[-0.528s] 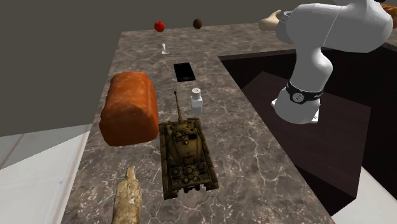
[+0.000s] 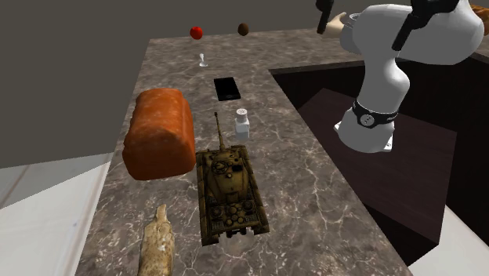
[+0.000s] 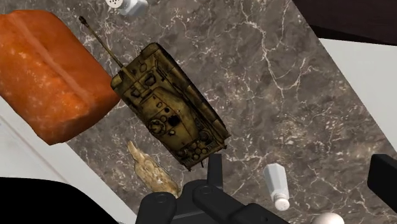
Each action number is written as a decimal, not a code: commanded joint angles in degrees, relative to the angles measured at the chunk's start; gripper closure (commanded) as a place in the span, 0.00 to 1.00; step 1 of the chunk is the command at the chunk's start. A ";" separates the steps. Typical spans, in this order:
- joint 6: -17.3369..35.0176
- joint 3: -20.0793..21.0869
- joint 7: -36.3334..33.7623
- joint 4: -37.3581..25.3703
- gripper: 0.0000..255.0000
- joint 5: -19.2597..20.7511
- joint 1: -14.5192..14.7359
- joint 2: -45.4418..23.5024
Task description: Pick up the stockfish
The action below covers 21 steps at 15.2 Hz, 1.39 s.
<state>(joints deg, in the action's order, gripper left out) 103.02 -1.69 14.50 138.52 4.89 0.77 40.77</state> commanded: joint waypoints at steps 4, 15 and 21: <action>9.17 -4.56 6.63 0.88 0.00 1.31 -0.12 -7.55; 26.04 -13.27 22.93 -5.40 0.00 -2.27 1.27 -30.03; 31.54 -15.43 33.84 -13.30 0.00 -9.30 1.22 -44.13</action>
<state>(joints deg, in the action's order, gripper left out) 133.70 -16.95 46.42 126.66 -3.06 2.06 -0.94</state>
